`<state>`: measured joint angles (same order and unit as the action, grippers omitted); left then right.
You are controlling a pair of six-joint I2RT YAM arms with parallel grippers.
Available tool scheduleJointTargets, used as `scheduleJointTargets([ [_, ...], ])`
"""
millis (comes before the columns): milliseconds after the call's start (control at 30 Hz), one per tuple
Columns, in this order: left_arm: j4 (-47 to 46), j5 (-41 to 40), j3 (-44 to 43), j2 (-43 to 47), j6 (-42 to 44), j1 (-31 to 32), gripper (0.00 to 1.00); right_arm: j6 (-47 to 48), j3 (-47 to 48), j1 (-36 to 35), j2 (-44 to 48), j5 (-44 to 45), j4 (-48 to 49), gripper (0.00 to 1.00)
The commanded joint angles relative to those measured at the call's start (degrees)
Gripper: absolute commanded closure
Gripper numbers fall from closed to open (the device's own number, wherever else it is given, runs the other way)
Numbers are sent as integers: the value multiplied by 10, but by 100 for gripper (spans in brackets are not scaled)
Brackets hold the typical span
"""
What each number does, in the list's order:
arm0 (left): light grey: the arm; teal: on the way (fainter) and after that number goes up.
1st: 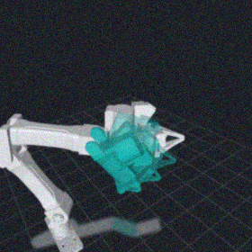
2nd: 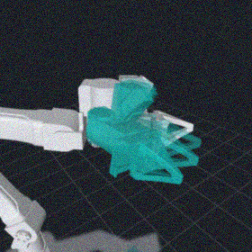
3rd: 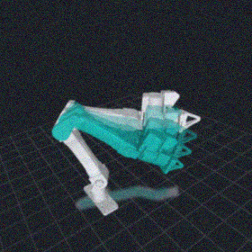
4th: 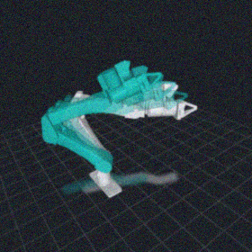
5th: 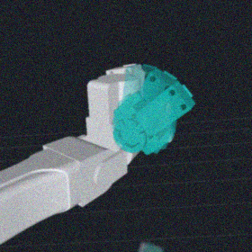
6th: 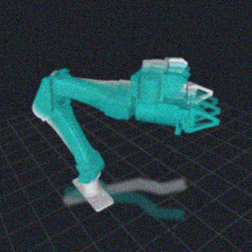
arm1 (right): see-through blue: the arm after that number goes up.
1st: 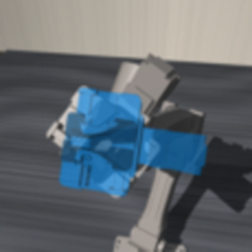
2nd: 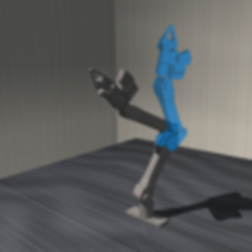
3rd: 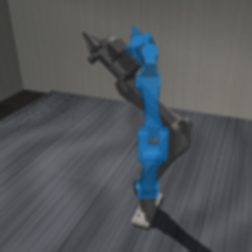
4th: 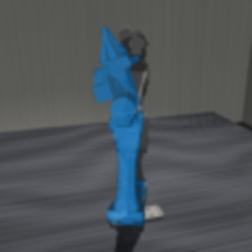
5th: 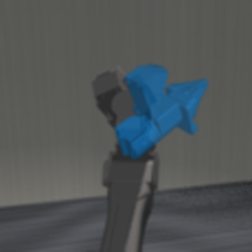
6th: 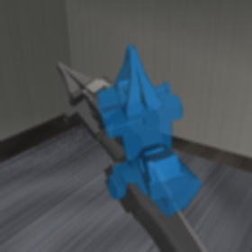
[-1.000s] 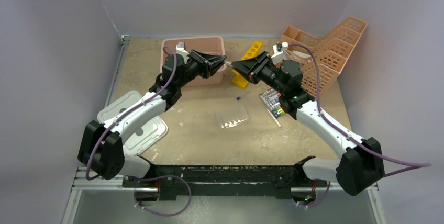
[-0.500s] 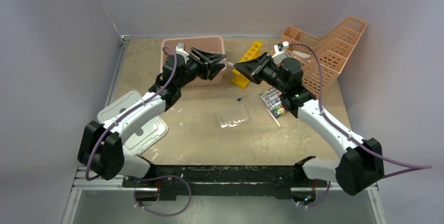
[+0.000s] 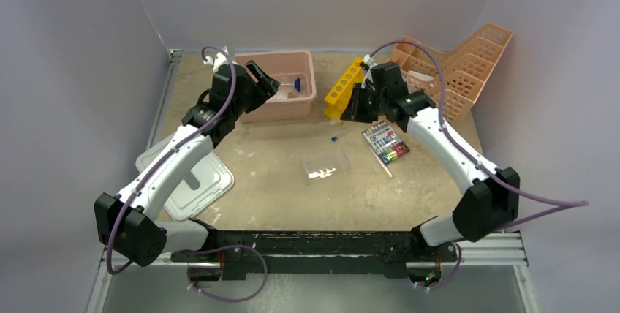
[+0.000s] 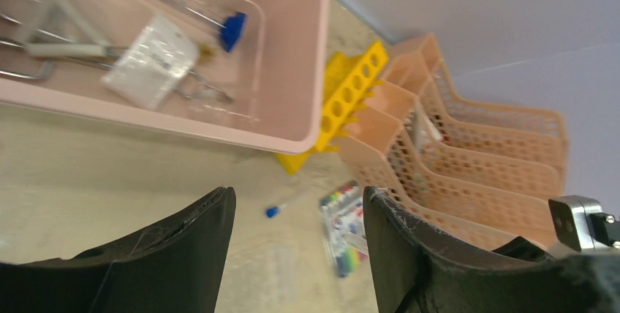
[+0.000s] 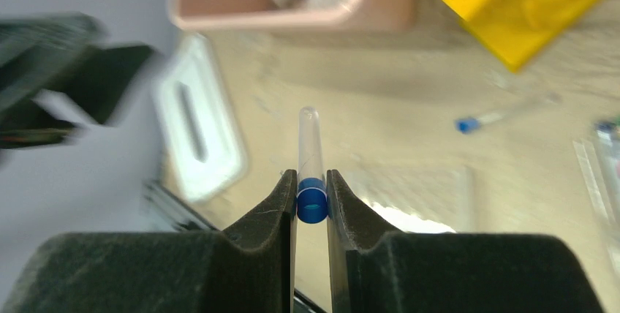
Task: Organize the chemistry lab equipment
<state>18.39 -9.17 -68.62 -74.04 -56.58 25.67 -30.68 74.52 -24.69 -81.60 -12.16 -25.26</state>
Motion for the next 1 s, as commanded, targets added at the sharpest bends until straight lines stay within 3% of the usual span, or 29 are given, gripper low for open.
scheduleJointTargets([
  [0,43,-84,-17,21,131,-1,37,113,32,-1,-26,34,-162,84],
  [300,-4,-74,24,16,174,-1,37,110,116,-77,-128,118,-249,84],
  [600,23,-113,29,17,207,-1,38,98,215,-115,-228,185,-301,83],
  [967,52,-83,16,22,205,-1,38,84,218,-125,-259,201,-297,84],
])
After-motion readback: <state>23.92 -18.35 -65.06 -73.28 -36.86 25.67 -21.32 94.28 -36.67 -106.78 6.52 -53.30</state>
